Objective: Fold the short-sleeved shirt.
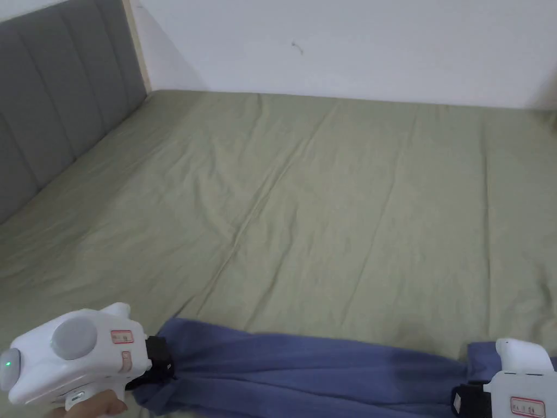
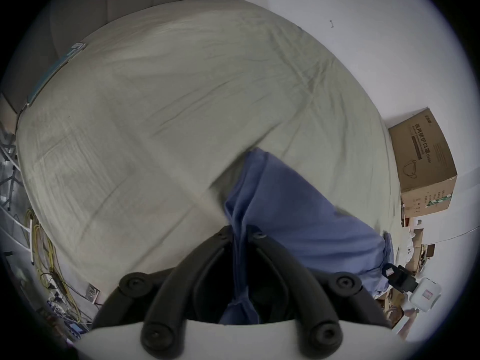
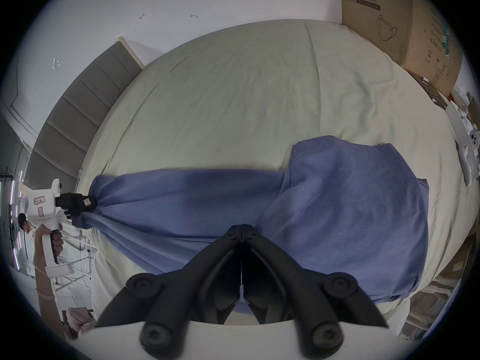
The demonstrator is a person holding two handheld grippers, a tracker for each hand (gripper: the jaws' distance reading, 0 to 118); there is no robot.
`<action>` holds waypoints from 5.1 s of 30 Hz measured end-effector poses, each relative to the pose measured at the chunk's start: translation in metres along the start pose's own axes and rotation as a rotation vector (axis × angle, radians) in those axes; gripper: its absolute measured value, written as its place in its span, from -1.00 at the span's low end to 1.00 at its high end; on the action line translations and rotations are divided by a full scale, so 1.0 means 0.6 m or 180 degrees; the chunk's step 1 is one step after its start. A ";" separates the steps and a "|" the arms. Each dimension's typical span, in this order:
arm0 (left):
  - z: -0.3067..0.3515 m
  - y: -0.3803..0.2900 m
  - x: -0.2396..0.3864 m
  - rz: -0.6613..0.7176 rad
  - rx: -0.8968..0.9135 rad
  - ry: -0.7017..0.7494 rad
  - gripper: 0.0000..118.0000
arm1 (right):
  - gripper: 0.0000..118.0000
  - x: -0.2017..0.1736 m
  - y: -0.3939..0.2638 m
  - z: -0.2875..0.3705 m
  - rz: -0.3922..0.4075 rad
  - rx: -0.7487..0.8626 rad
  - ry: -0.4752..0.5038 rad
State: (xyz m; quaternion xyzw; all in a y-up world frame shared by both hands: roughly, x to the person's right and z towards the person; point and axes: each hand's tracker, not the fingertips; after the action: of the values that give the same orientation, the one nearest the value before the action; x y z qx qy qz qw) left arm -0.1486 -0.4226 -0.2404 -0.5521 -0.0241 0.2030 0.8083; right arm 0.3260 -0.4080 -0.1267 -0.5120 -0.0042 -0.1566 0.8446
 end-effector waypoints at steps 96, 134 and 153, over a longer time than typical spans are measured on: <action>-0.135 -0.053 0.140 -0.0515 -0.1130 -0.2122 -0.82 | -1.00 0.028 0.018 0.103 -0.0374 0.0465 -0.0319; -0.027 -0.139 0.437 -0.1631 -0.1092 -0.1796 0.90 | -1.00 0.141 -0.056 0.139 -0.0867 0.0518 -0.0374; -0.131 -0.202 0.453 -0.1799 -0.0990 -0.1119 -0.96 | -1.00 0.184 -0.085 0.124 -0.1062 0.0440 -0.0313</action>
State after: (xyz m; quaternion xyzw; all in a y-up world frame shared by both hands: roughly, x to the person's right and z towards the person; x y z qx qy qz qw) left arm 0.1578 -0.4327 -0.2123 -0.5967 -0.3447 0.0574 0.7224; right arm 0.4288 -0.3942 -0.0287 -0.4519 -0.1410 -0.2686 0.8389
